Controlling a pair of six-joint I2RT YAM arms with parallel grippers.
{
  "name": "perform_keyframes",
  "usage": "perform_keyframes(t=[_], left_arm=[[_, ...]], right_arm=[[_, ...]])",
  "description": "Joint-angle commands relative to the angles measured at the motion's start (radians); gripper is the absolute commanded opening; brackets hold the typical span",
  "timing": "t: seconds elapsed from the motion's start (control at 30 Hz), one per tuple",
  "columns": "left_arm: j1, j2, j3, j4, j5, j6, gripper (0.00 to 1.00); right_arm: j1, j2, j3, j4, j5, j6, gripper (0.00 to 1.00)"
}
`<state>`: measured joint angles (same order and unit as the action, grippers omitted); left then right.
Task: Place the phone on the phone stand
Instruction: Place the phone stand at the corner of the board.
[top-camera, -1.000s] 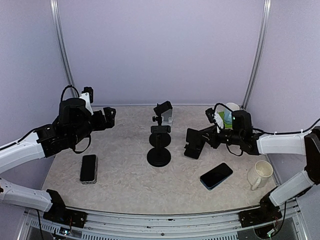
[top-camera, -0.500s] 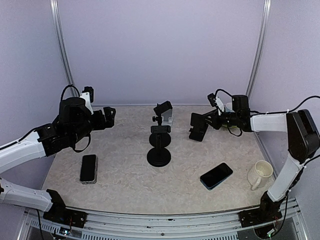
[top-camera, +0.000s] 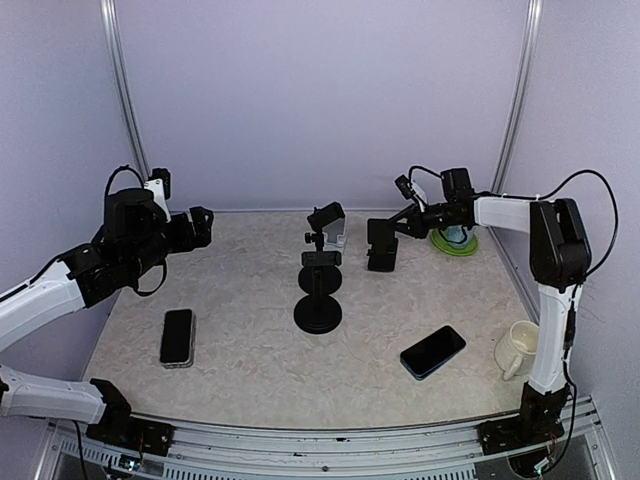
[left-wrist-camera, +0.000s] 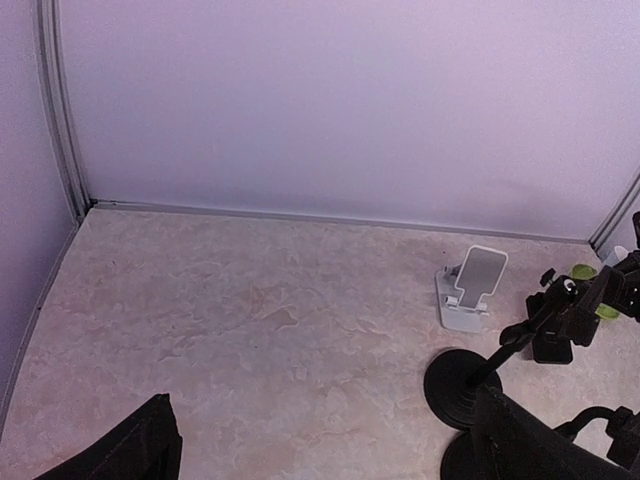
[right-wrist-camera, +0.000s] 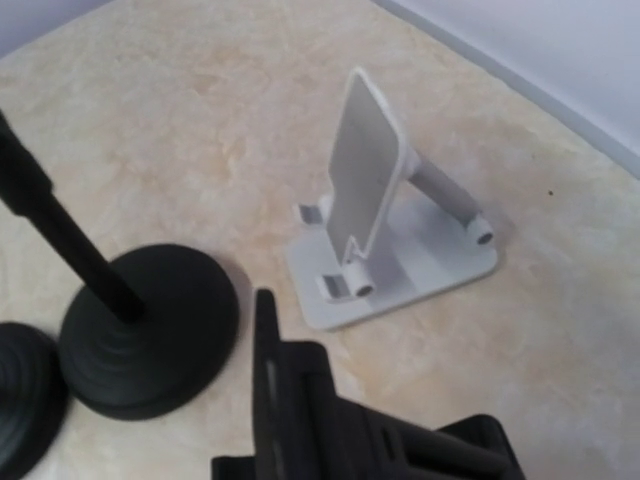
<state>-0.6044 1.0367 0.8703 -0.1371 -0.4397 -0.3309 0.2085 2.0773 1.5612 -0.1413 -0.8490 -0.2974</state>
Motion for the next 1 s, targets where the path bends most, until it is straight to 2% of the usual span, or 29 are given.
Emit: perform_keyframes(t=[0.0, 0.37, 0.97], left_arm=[[0.047, -0.006, 0.031, -0.02, 0.058, 0.024, 0.99], [0.081, 0.057, 0.097, -0.042, 0.106, 0.038, 0.99], [0.08, 0.144, 0.121, -0.019, 0.172, -0.005, 0.99]], right_arm=[[-0.026, 0.059, 0.165, -0.18, -0.051, -0.099, 0.0], [-0.11, 0.223, 0.519, -0.499, -0.093, -0.253, 0.0], [-0.13, 0.287, 0.6, -0.563, 0.003, -0.354, 0.0]])
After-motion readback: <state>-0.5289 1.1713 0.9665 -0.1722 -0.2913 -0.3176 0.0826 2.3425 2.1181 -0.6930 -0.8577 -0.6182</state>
